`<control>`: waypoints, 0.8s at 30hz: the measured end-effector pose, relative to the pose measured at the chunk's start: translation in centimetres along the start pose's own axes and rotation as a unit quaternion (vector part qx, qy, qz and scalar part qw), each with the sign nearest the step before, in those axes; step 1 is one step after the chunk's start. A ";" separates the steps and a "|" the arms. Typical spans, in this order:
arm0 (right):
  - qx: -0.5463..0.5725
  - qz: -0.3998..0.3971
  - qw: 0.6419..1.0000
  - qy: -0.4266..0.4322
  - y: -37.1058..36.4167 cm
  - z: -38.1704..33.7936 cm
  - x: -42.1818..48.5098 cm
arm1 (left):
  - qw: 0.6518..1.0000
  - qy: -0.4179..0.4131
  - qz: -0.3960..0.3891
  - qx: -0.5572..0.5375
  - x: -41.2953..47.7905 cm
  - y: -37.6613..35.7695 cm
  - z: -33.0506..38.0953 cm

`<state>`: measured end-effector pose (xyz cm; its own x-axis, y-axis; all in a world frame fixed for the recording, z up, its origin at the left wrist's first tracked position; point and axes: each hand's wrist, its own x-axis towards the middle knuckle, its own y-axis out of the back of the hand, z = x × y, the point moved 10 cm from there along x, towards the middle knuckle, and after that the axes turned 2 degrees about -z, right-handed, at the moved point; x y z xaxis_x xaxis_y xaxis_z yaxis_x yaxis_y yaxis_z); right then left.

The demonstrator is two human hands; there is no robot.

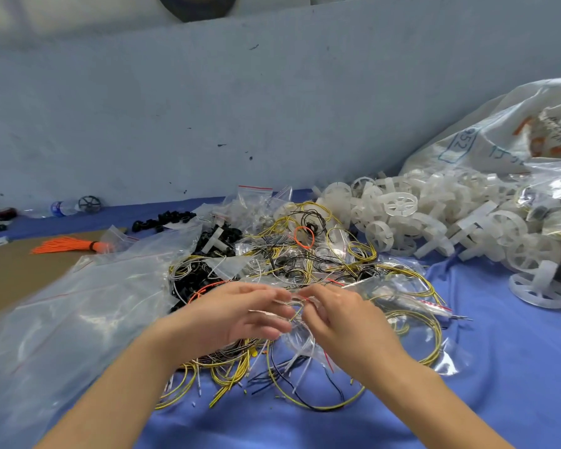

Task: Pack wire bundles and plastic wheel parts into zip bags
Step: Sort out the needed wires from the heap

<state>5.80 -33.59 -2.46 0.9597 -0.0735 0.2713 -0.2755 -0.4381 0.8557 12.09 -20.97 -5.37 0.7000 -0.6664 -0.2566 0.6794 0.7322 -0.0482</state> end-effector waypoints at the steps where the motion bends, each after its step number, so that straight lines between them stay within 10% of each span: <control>1: -0.007 -0.004 1.000 0.002 -0.1 -0.1 0.1 | 0.999 -0.014 0.021 -0.021 -0.2 1.2 0.5; 14: 0.091 -0.001 0.996 0.005 2.0 2.7 3.4 | 0.958 -0.101 0.160 0.214 11.5 1.7 7.8; 24: 0.157 0.058 0.983 -0.070 3.5 9.4 4.8 | 0.676 -0.133 0.193 0.698 23.7 0.0 12.3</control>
<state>9.95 -43.88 -2.30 0.9269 -0.2526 0.2777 -0.3745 -0.6729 0.6379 31.39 -38.51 0.46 0.7737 -0.6006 0.2017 -0.1501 0.1355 0.9793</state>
